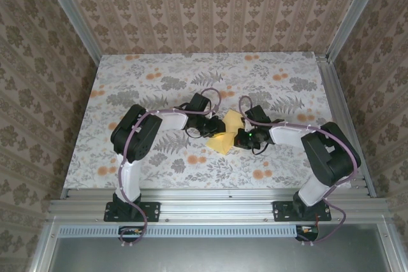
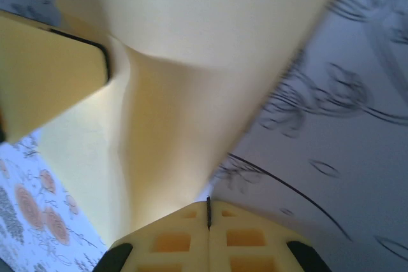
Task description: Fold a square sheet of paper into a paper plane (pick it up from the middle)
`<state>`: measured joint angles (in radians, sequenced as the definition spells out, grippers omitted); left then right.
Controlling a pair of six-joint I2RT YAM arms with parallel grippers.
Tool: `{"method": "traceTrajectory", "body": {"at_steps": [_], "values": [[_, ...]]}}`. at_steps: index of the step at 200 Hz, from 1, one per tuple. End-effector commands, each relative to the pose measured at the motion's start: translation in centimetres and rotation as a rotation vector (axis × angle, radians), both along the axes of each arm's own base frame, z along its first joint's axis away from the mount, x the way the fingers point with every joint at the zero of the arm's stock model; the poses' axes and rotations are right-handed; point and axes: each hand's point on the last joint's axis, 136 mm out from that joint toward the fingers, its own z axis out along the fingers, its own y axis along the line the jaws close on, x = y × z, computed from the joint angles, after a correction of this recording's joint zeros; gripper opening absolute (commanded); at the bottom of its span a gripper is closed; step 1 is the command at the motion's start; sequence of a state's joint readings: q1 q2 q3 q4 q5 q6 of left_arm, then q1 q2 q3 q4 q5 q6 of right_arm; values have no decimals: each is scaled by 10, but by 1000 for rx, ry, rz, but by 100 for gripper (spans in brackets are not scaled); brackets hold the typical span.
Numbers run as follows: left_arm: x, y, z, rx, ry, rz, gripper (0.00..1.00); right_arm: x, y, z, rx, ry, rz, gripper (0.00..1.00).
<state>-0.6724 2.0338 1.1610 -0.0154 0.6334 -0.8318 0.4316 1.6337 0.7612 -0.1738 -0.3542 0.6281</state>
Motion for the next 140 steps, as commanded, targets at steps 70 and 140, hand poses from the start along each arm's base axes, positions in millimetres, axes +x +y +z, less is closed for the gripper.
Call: {"method": "traceTrajectory", "body": {"at_steps": [70,140], "values": [[-16,27,-57,159,49,-6,20,2,44,59,298,-38,-48,6],[-19,28,-60,151,61,-11,21,-1,66,21,276,35,-18,2]]}}
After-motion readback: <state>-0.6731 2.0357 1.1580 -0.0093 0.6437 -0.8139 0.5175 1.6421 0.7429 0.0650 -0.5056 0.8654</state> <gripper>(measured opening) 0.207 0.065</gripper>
